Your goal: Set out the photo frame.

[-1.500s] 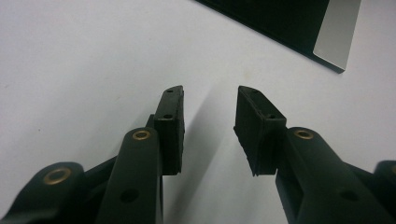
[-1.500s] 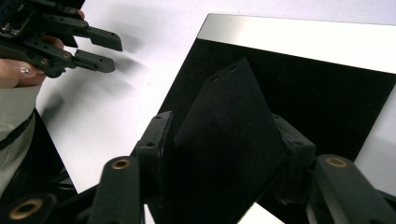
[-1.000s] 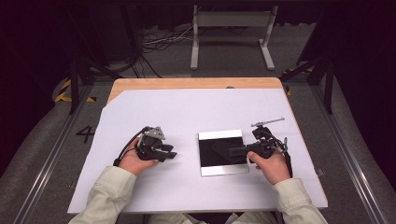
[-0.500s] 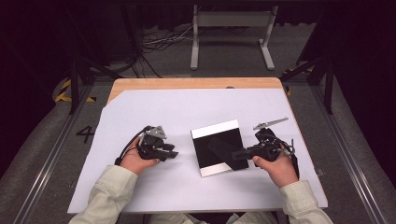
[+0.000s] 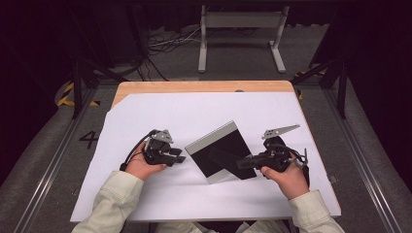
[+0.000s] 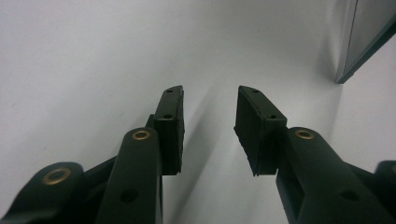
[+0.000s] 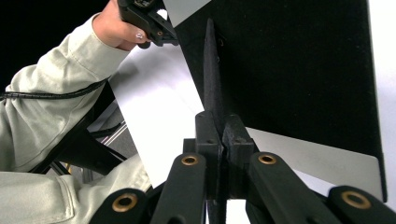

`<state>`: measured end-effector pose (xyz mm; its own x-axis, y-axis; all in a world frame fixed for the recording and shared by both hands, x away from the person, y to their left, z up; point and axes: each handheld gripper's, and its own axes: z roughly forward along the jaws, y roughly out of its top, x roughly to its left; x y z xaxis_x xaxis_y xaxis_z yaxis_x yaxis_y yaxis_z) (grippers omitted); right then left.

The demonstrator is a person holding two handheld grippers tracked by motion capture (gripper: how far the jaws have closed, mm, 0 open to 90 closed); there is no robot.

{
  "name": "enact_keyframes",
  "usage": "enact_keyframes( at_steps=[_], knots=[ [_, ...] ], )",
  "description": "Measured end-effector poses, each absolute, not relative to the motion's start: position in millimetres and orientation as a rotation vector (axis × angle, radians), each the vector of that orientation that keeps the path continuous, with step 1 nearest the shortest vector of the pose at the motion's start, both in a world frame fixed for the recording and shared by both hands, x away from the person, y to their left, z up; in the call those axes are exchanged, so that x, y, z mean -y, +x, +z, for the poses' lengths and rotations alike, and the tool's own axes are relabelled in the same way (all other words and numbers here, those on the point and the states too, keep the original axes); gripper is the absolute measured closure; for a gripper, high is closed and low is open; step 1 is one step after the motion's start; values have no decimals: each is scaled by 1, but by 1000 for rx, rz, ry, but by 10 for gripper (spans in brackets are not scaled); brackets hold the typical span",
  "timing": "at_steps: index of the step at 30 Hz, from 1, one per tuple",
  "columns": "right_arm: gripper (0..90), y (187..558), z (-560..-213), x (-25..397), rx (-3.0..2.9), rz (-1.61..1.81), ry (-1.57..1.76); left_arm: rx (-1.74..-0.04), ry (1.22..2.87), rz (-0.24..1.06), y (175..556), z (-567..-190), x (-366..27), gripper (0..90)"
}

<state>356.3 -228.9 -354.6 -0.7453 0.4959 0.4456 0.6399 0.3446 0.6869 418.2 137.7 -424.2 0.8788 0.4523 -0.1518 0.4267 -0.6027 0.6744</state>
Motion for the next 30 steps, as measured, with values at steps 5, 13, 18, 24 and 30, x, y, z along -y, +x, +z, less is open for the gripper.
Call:
enact_keyframes(
  at_steps=[5,13,18,24,30],
  knots=[
    [873,351,-349,227,2524,-1442,-1059,-635,2291,43,418,-424,-138,631],
    [872,344,-351,231,2671,-1620,-1088,-629,2295,45,418,-424,-138,631],
    [872,349,-359,234,2693,-1609,-1112,-629,2294,45,418,-424,-138,631],
    [868,350,-359,238,2730,-1576,-1073,-629,2293,46,418,-424,-138,630],
    [865,350,-358,242,2811,-1477,-1000,-620,2300,48,418,-424,-136,629]
  ],
)
